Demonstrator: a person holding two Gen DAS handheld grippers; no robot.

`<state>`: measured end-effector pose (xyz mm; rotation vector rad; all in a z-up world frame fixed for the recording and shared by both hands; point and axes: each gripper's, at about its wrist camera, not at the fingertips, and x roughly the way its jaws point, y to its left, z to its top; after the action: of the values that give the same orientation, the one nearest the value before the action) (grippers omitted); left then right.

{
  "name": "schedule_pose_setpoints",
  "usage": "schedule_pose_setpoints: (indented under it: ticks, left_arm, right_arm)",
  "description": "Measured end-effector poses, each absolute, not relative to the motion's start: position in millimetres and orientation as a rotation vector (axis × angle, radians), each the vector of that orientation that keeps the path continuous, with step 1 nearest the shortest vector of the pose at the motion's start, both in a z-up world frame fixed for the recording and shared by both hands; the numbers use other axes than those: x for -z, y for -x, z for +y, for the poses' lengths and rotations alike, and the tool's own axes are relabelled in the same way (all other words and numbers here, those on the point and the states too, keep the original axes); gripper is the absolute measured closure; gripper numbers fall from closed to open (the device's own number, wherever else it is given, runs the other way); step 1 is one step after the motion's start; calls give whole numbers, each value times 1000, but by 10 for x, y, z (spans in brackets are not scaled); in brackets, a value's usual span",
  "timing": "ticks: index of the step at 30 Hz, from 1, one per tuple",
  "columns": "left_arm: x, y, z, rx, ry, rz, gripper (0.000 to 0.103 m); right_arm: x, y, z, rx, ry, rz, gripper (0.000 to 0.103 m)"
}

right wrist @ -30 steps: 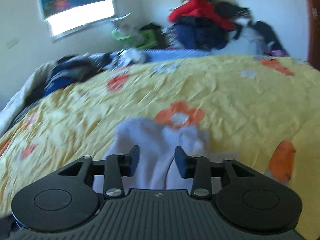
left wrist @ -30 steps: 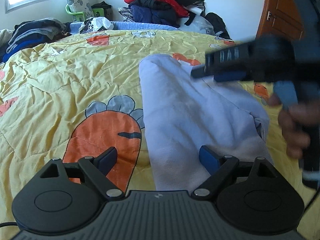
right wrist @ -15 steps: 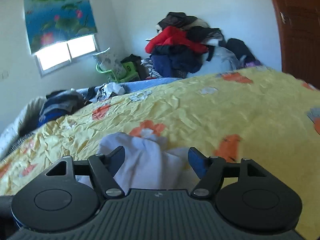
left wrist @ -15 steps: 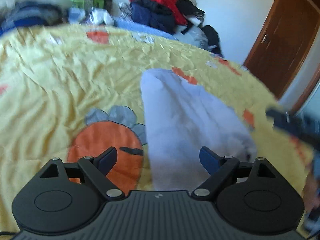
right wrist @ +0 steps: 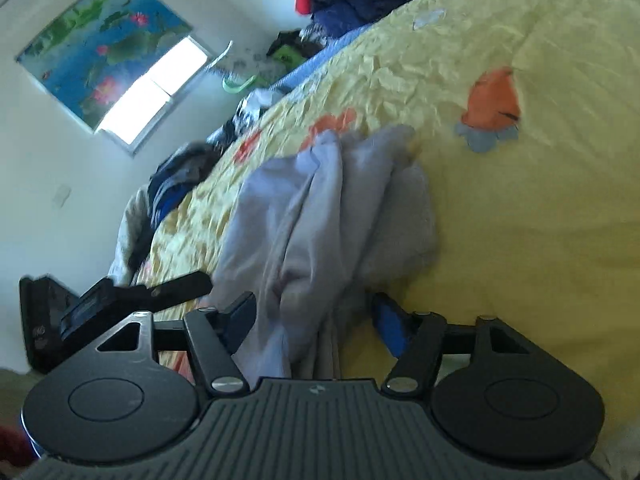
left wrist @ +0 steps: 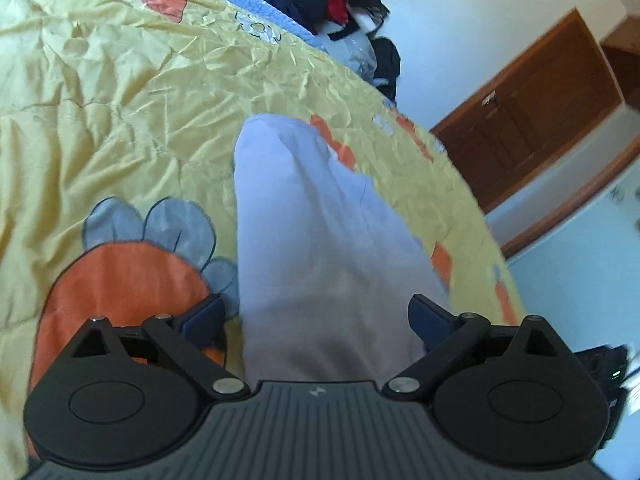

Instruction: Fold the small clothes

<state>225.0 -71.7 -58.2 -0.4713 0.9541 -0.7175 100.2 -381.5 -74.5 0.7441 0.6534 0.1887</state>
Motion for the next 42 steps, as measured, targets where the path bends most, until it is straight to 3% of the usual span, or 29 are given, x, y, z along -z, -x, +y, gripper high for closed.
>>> schedule_pose_setpoints:
  ticks: [6,7,8,10,16,28,34,37,39,40,42]
  left_arm:
    - [679,-2388,-767,721,610,928,7]
    - [680,-2374,-769,700,608,915,22]
    - [678,-2351,-776,672,583,907,47]
    - [676,-2321,-809,601,504,897,69]
    - [519,-2127,-791,596,422,789,79]
    - [-103,-2118,-583,498,295,584,80]
    - [299,-2372,-670,405,238,781,78]
    - [329,-2351,-686,394,196,779,70]
    - [253,-2295,-656,390,186,763,45]
    - [207,-2246,-635,378,179,743,27]
    - [127,-2101,-591,352,150,696,22]
  right_arm:
    - [796,-1398,-3781,-160,-776,585,38]
    - [792,-1440,-3742,-161,-759,583,44]
    - [800,-1497,-3714,-174,-748,580,54]
    - [819,-1548,-3684,-167,-732,594,73]
    - [808,-1515,-3644,-143,-720,587,77]
    - [161,-1733,-3274,-228,-547,422,77]
    - [387,-2077,-3154,-191,-524,529,72]
    - [530,-2109,-3153,-95,-474,579,64]
    - [520,-1960,-3196,-54,-454,545,57]
    - [483,-1865,-3209,-16,-432,524,57]
    - [354,-1623,-3203,76,-362,470,59]
